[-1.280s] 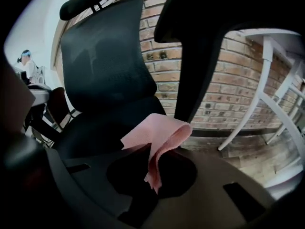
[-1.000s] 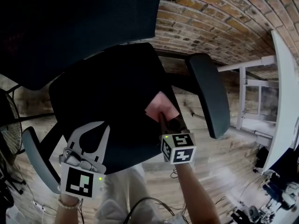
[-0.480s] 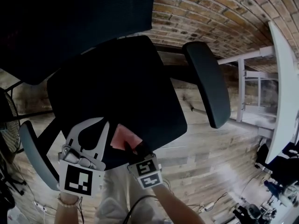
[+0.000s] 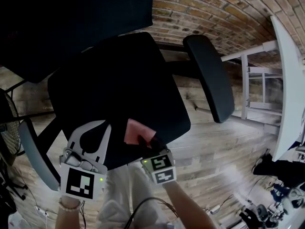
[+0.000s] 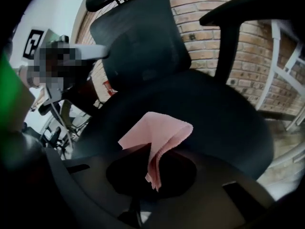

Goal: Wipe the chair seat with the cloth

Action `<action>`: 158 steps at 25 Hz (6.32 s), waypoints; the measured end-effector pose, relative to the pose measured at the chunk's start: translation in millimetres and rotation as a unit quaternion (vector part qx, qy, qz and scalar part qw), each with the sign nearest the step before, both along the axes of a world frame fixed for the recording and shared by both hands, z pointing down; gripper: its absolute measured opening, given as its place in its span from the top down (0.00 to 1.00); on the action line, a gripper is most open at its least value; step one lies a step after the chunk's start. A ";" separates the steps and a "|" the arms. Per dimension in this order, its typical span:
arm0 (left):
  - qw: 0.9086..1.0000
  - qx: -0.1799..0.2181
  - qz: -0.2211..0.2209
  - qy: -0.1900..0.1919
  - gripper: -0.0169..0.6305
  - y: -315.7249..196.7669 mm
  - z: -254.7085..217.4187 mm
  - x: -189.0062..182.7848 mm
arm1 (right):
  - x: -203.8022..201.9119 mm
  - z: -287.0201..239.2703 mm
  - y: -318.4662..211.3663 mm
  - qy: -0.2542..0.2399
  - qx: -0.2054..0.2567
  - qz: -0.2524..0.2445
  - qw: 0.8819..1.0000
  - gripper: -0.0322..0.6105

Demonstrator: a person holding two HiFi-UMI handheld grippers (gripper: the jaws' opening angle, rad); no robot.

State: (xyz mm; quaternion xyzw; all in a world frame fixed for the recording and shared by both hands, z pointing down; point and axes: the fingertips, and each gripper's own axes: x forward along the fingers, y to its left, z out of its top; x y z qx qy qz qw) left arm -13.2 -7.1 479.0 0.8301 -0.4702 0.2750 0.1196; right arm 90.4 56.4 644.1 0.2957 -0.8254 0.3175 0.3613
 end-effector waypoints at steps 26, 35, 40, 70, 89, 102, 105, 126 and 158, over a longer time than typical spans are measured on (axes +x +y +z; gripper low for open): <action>0.999 0.008 -0.044 -0.011 0.95 13.3 -11.4 -26.7 | 65.8 -5.7 -21.5 0.052 0.031 -0.001 0.998 0.87; 0.997 -0.004 -0.080 -0.005 0.95 40.2 -1.2 -47.9 | -41.7 -2.1 98.3 -0.014 -0.032 -0.200 0.979 0.87; 0.995 -0.014 -0.096 0.018 0.95 52.4 -5.5 -57.0 | -71.0 -2.8 127.3 -0.023 -0.039 -0.292 0.955 0.87; 0.984 0.055 -0.169 0.018 0.95 -9.4 -67.4 -164.7 | -291.7 -6.2 -75.7 -0.051 0.028 -0.270 0.961 0.87; 0.988 0.057 -0.141 -0.004 0.95 7.4 -62.4 -120.0 | -169.4 -20.3 148.3 -0.078 -0.085 -0.322 0.940 0.87; 0.997 0.040 -0.068 0.016 0.95 24.5 -54.9 -34.6 | 7.5 7.5 81.0 0.055 -0.026 -0.213 0.975 0.87; 0.998 0.038 -0.050 0.017 0.95 24.7 -55.9 -23.2 | 45.9 4.1 42.7 0.080 -0.001 -0.173 0.982 0.87; 0.998 0.064 0.029 0.006 0.95 12.0 -161.5 33.9 | 134.4 -149.1 -57.1 0.056 0.109 -0.018 0.992 0.87; 0.987 0.159 -0.007 0.013 0.95 55.6 -429.9 20.8 | 86.1 -553.3 -40.3 -0.108 0.310 0.045 0.944 0.87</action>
